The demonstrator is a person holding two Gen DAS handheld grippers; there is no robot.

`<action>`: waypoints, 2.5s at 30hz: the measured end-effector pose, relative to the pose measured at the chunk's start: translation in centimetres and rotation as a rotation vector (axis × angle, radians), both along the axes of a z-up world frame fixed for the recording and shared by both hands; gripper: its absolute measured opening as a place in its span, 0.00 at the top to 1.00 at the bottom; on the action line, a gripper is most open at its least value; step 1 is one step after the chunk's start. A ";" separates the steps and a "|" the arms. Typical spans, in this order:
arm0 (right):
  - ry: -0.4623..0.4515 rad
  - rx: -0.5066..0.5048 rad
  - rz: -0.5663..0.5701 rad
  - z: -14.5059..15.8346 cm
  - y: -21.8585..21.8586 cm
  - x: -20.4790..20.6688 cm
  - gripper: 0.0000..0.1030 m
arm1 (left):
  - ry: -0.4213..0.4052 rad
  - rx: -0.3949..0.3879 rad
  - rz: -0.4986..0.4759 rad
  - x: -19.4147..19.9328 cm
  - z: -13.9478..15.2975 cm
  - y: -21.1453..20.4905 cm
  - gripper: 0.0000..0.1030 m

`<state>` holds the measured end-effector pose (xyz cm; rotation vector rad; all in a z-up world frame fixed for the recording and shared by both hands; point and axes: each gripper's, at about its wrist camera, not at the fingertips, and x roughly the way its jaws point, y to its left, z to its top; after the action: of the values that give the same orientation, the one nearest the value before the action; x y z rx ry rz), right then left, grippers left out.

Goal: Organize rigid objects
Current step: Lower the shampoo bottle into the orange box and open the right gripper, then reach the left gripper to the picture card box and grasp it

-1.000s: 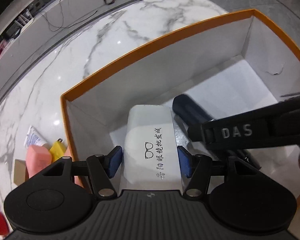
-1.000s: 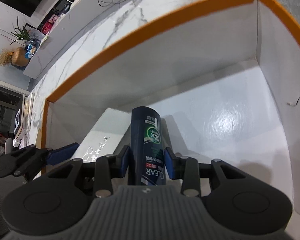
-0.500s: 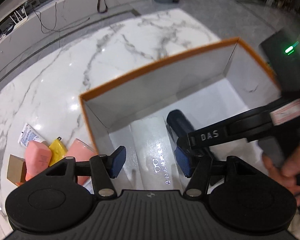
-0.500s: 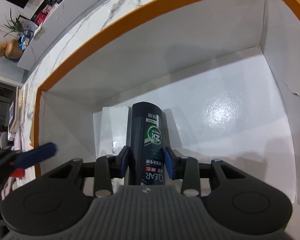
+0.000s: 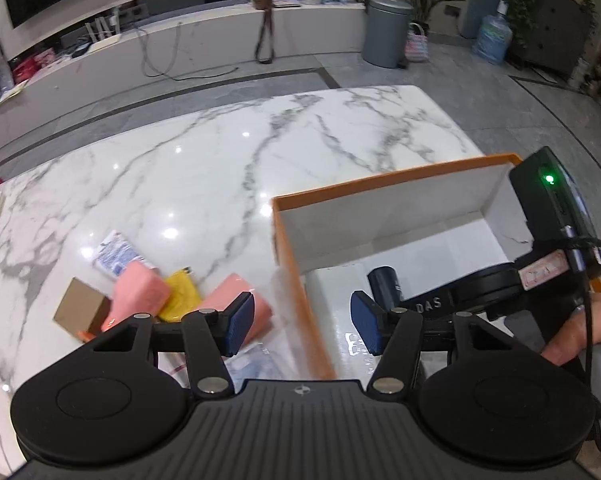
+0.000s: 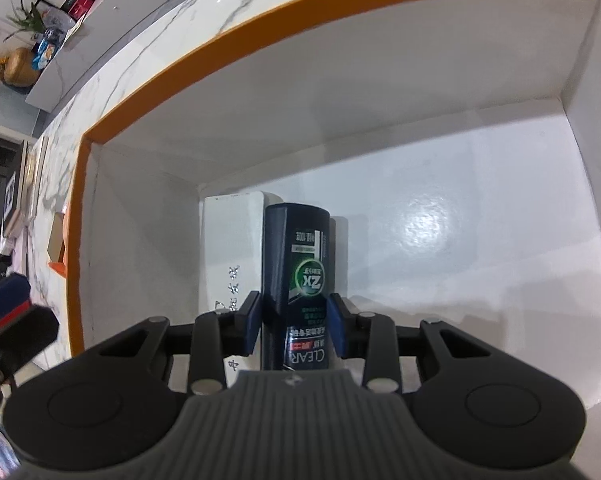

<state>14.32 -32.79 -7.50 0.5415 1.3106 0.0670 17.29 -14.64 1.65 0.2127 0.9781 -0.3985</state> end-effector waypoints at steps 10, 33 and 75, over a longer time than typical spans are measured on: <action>-0.039 -0.112 0.196 0.9 1.9 0.7 0.68 | 0.027 -0.024 0.036 -0.3 -0.8 2.1 0.37; -0.321 -0.080 0.262 8.8 5.5 -6.3 0.63 | -0.055 -0.032 -0.108 -6.0 0.6 7.0 0.37; -0.231 -0.107 0.291 -1.3 13.9 -12.3 0.87 | 0.077 0.056 -0.541 -8.3 -12.3 9.5 0.18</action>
<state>2.07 -18.86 -8.84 0.2401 1.1512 0.2902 8.95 -5.17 -10.64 0.5202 1.0016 -0.8792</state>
